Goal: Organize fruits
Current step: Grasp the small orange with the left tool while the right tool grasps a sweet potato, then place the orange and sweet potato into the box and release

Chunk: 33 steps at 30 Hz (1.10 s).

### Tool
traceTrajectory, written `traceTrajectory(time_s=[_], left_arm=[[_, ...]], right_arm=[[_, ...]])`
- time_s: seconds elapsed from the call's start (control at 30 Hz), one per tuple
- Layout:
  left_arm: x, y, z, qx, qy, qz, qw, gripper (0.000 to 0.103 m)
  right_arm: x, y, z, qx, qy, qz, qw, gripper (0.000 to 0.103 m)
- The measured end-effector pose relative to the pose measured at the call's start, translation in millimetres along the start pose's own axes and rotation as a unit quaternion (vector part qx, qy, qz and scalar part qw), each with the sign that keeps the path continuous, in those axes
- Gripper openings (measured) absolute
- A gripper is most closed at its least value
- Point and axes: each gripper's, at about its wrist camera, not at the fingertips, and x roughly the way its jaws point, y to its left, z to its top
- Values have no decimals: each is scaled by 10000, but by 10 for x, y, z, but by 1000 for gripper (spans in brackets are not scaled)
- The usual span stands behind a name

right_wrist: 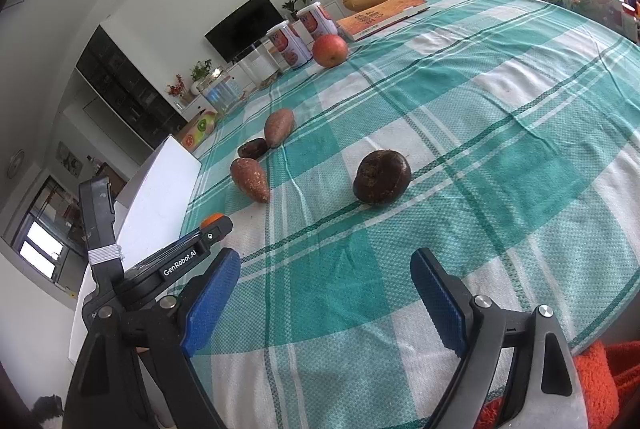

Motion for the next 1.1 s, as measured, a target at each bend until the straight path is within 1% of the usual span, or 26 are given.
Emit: traceTrajectory(time_s=[0.03, 0.1, 0.13, 0.23, 0.3, 0.37, 0.4, 0.47, 0.57, 0.63, 0.67, 0.7, 0.73, 0.77, 0.83, 0.87, 0.9, 0.93, 1.0, 1.07, 1.1], left_arm=[[-72, 16, -34, -42, 16, -75, 10000, 34], [-211, 47, -103, -128, 66, -212, 9997, 34], [-281, 61, -137, -167, 82, -271, 9995, 34], [-475, 94, -217, -245, 125, -429, 9987, 34], [-591, 129, -249, -293, 139, -502, 9982, 34], [-686, 163, -273, -372, 175, -615, 9973, 34], [-730, 171, -287, -392, 190, -659, 9969, 34], [-801, 177, -310, -393, 212, -729, 9963, 34], [-874, 166, -332, -360, 210, -840, 9956, 34], [-902, 157, -341, -328, 210, -896, 9952, 34], [-910, 153, -344, -322, 211, -919, 9950, 34], [-922, 152, -345, -320, 217, -948, 9947, 34], [-934, 161, -341, -329, 219, -985, 9943, 34], [-964, 174, -337, -346, 204, -1024, 9939, 34], [-1065, 203, -331, -360, 120, -1070, 9935, 34], [-1116, 226, -318, -367, 65, -1080, 9935, 34], [-1165, 252, -303, -388, 19, -1093, 9932, 34], [-1206, 277, -290, -419, -23, -1109, 9929, 34], [-1298, 341, -255, -503, -83, -1168, 9918, 34], [-1402, 421, -217, -634, -132, -1269, 9898, 34], [-1454, 472, -198, -700, -157, -1310, 9888, 34]], right_arm=[[82, 62, 80, -89, 146, 127, 9998, 87], [281, 237, 310, -331, 436, 207, 9983, 87], [427, 338, 466, -432, 658, 253, 9966, 87], [912, 652, 876, -856, 1102, 204, 9900, 87], [1252, 877, 1033, -1232, 1392, 74, 9825, 83], [1605, 1077, 1095, -1516, 1853, 9, 9709, 76], [1755, 1157, 1104, -1633, 2052, -77, 9650, 75], [1976, 1274, 1071, -1880, 2260, -330, 9553, 74], [2234, 1345, 945, -2235, 2649, -737, 9351, 73], [2251, 1298, 907, -2227, 2596, -858, 9358, 60], [2231, 1262, 886, -2189, 2575, -899, 9369, 42], [2178, 1230, 864, -2146, 2513, -889, 9396, 41], [2110, 1183, 845, -2028, 2471, -819, 9440, 41], [2016, 1112, 847, -1768, 2434, -622, 9517, 41], [1800, 906, 887, -897, 2356, 75, 9677, 41], [1683, 759, 904, -358, 2304, 496, 9712, 41], [1589, 620, 901, 129, 2255, 849, 9705, 41], [1496, 480, 877, 640, 2213, 1169, 9661, 41], [1370, 275, 793, 1365, 2190, 1656, 9518, 41], [1279, 217, 694, 1702, 2210, 1991, 9394, 41], [1234, 238, 651, 1772, 2215, 2112, 9354, 41]])
